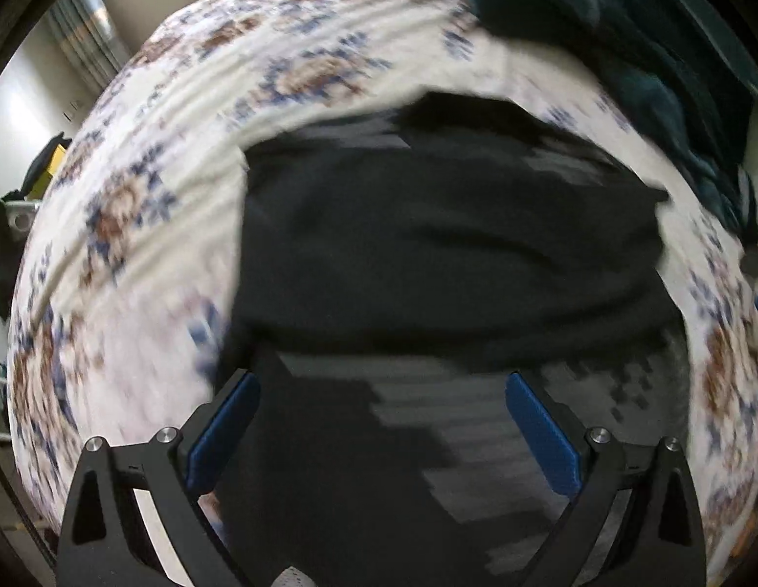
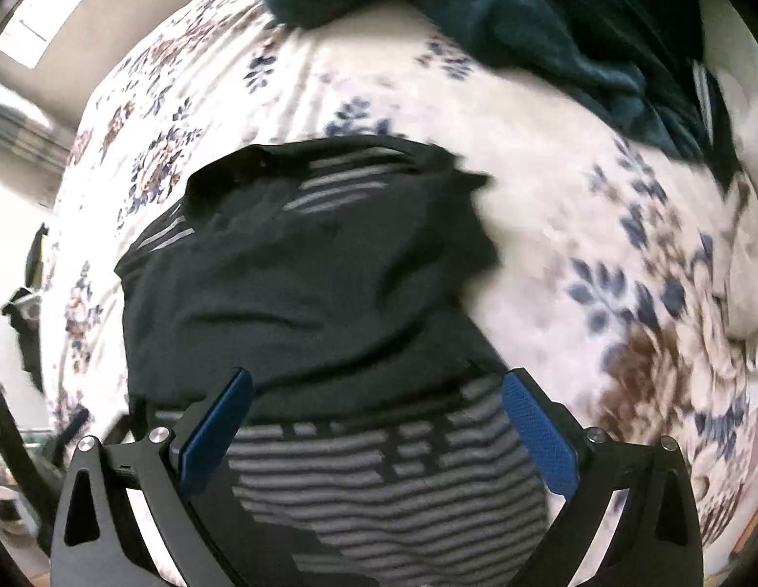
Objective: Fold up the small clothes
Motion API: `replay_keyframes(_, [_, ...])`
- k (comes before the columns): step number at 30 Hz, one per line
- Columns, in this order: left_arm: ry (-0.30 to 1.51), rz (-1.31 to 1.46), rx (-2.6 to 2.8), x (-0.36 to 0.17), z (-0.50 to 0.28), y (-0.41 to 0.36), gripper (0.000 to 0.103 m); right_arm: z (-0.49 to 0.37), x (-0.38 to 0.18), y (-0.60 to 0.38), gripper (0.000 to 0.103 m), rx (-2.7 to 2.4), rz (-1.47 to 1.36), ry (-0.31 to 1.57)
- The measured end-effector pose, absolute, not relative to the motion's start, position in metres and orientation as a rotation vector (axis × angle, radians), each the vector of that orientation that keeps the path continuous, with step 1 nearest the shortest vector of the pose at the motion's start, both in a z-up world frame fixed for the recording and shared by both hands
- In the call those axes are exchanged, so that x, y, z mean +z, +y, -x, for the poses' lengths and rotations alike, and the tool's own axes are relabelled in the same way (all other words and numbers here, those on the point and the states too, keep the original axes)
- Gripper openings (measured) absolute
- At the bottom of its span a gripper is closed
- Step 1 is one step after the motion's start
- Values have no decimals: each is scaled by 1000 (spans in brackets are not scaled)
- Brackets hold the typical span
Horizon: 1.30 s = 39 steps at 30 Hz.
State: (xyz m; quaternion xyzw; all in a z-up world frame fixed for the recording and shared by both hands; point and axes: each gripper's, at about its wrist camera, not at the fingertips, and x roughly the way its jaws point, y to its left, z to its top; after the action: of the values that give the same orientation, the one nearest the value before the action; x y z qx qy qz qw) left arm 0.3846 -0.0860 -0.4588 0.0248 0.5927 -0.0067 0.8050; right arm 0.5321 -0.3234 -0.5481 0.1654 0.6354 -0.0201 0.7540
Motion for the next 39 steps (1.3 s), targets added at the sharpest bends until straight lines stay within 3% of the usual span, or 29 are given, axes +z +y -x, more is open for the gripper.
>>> replay_keyframes(4, [1377,-34,-15,-474,-317,-157,103,-501,-556,-392,103,2,-425,1428])
replay_keyframes(5, [1406,-17,-21,-479,-303,-173,103,-496,-560,-407,99,13,-432,1441])
replay_keyframes(7, [1494,30,-52,-497,-269,-219,103,-486,-570,-445,67,39,-431,1487])
replay_keyframes(8, [1524,42,-63,-506,-259,-236,103,-483,-574,-461,46,44,-418,1510])
replay_keyframes(9, [1546,50,-74,-513,-247,-254,103,-482,-579,-475,44,56,-406,1529])
replay_keyframes(15, [1626,-80,-203,-567,-197,-356,101,-482,-601,-541,44,136,-356,1598])
replay_keyframes(18, [1590,-164,-229,-581,-187,-379,85,-489,-609,-556,52,163,-398,1612])
replay_keyframes(20, [1538,-162,-215,-578,-188,-374,31,-502,-616,-563,54,192,-448,1606])
replay_keyframes(22, [1515,-121,-188,-571,-193,-360,7,-524,-626,-562,54,229,-511,1588])
replay_keyframes(32, [1464,60,-188,-535,-198,-307,5,-678,-699,-475,55,453,-664,1627])
replay_keyframes(34, [1462,94,-187,-527,-195,-304,5,-698,-720,-452,69,484,-664,1671])
replay_keyframes(37, [1451,152,-160,-517,-192,-293,5,-716,-738,-433,70,500,-686,1691])
replay_keyframes(38, [1447,175,-146,-512,-192,-287,5,-719,-740,-430,64,493,-703,1682])
replay_keyframes(39, [1442,198,-133,-508,-193,-280,5,-724,-740,-426,33,481,-718,1654])
